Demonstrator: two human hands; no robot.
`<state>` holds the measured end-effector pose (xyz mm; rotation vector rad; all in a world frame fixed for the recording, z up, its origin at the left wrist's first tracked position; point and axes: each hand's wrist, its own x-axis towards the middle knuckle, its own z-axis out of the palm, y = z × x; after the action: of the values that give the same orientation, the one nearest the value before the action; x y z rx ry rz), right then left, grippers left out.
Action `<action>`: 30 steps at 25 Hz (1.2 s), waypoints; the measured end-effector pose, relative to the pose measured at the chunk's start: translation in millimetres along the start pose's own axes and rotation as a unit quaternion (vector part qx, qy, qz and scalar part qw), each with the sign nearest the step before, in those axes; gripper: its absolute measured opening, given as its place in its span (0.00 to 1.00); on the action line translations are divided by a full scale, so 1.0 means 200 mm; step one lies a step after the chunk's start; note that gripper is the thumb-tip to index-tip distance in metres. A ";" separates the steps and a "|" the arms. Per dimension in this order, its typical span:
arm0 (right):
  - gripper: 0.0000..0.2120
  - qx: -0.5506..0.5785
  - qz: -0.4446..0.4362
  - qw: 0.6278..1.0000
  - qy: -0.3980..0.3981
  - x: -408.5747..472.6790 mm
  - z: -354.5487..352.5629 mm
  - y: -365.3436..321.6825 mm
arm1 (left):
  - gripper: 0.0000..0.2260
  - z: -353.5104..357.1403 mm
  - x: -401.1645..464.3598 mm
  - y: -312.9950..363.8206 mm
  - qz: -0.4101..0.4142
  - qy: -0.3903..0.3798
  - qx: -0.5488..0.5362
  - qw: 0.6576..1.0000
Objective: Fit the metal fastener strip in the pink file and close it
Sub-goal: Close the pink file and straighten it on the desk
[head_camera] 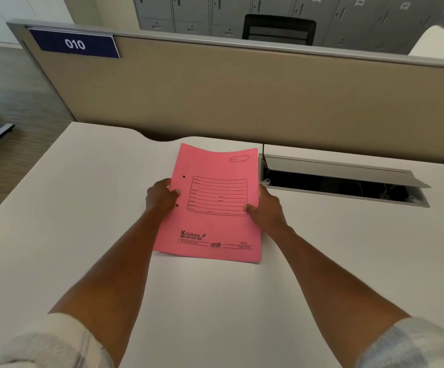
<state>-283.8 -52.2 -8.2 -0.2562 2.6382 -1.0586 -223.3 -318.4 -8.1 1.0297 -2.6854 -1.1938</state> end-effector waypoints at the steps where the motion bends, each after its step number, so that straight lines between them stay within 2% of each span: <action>1: 0.26 -0.015 0.004 1.000 0.005 0.00 0.00 0.01 | 0.14 0.01 0.00 0.00 0.008 0.003 0.007 1.000; 8: 0.25 -0.121 0.019 0.992 0.035 -0.03 0.03 0.01 | 0.18 0.02 -0.02 0.01 0.021 0.004 0.091 0.996; 17: 0.23 -0.186 0.011 0.981 0.053 -0.05 0.05 0.00 | 0.16 0.05 -0.07 0.03 0.057 0.019 0.173 0.983; 19: 0.23 -0.220 -0.004 0.973 0.063 -0.06 0.06 0.00 | 0.18 0.07 -0.09 0.03 0.088 0.035 0.203 0.975; 21: 0.23 -0.235 -0.030 0.968 0.078 -0.08 0.09 -0.01 | 0.21 0.11 -0.13 0.03 0.160 0.058 0.228 0.959; 24: 0.28 -0.219 -0.057 0.971 0.077 -0.10 0.14 -0.02 | 0.25 0.22 -0.21 0.06 0.246 0.008 0.238 0.939; 27: 0.33 -0.233 -0.061 0.969 0.050 -0.12 0.19 -0.01 | 0.27 0.35 -0.29 0.09 0.283 -0.052 0.259 0.922; 30: 0.32 -0.244 -0.061 0.967 0.028 -0.13 0.23 0.05 | 0.28 0.44 -0.34 0.10 0.296 -0.079 0.271 0.913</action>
<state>-245.1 -68.3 -41.6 -0.5005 2.9299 -0.4306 -205.6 -212.4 -41.9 0.0652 -3.1735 -0.4434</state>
